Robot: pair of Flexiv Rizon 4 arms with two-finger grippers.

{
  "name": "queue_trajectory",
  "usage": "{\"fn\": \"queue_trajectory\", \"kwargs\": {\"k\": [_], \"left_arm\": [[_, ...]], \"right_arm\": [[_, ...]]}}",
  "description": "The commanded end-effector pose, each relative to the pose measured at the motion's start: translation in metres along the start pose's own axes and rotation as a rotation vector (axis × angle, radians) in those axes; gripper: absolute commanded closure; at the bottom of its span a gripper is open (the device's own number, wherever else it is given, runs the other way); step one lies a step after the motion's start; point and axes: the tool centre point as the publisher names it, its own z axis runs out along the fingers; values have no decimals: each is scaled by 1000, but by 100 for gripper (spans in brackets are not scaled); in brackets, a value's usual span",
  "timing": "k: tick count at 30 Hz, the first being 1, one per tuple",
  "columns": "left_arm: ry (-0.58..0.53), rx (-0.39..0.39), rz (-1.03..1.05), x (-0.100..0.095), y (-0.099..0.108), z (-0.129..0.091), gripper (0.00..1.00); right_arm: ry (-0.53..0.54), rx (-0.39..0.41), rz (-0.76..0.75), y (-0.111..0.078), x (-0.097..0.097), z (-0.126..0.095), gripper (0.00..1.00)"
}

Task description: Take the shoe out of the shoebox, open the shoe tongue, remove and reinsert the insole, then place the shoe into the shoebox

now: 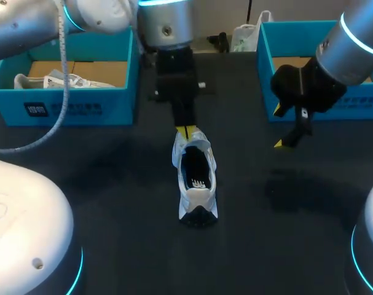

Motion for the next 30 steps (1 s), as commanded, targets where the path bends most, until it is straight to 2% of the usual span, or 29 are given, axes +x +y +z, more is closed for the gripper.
{"fn": "queue_trajectory", "kwargs": {"k": [1, 8, 11, 12, 15, 18, 19, 24, 30], "left_arm": [[22, -32, 33, -8, -2, 21, 100], [62, -68, 75, -7, -1, 48, 100], [69, -128, 105, -5, 1, 59, 100], [62, -115, 123, -4, 2, 63, 100], [57, -134, 117, -3, 9, 73, 100], [48, -188, 100, -3, 17, 84, 100], [63, -173, 90, -3, 20, 88, 100], [113, -243, 72, -2, 31, 106, 100], [137, -287, 65, -1, 39, 124, 100]], "right_arm": [[-3, 2, 1, 0, 1, 1, 0], [-3, 2, 1, 0, 1, 1, 0], [-3, 2, 1, 0, 1, 1, 0], [-3, 2, 1, 0, 1, 1, 0], [-3, 2, 1, 0, 1, 1, 0], [-3, 2, 1, 0, 1, 1, 0], [-3, 2, 1, 0, 1, 1, 0], [-3, 2, 1, 0, 1, 1, 0], [-3, 2, 1, 0, 1, 1, 0]]}}
